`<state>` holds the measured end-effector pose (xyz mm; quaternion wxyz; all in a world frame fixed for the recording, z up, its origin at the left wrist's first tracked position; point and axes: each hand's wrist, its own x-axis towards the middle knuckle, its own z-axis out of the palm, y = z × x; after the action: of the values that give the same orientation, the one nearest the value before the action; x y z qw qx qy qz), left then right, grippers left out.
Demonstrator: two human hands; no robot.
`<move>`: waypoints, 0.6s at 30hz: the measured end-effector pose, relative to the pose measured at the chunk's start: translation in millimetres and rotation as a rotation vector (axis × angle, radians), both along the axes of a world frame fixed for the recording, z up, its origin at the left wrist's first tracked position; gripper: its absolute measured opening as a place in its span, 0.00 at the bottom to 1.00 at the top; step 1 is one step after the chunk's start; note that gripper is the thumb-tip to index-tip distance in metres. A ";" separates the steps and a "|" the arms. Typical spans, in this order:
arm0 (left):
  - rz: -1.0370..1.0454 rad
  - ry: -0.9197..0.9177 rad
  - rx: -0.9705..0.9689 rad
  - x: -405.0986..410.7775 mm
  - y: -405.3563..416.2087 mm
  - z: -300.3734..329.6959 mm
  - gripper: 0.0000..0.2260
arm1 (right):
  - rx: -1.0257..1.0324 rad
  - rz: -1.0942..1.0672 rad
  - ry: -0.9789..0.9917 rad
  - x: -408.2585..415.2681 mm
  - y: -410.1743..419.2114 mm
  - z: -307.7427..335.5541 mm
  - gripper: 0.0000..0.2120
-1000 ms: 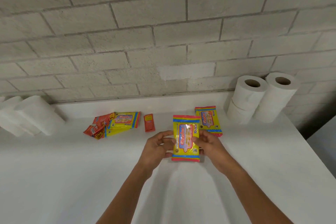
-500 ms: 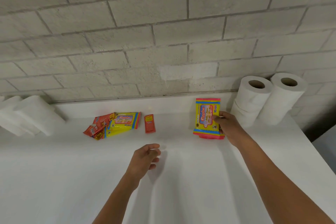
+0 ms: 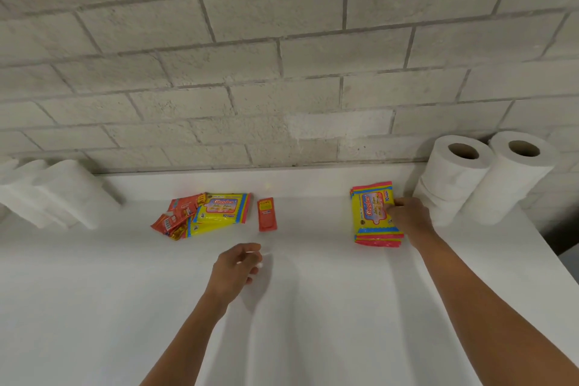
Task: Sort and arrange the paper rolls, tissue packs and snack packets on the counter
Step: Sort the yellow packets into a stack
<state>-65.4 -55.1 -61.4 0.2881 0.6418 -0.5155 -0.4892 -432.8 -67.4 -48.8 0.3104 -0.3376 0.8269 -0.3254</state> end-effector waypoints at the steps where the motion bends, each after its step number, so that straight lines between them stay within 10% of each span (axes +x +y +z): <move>1: 0.004 -0.042 -0.027 3.0 -6.6 0.3 0.06 | 0.015 -0.007 0.039 1.3 1.2 0.8 0.11; 18: -0.342 -0.911 -0.293 50.5 -138.4 14.0 0.22 | 0.097 0.085 0.262 22.2 6.4 13.7 0.21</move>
<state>-14.9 -193.5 -47.5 0.0369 0.6492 -0.7498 -0.1222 -410.5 -61.0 -35.1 0.2292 -0.3965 0.8601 -0.2247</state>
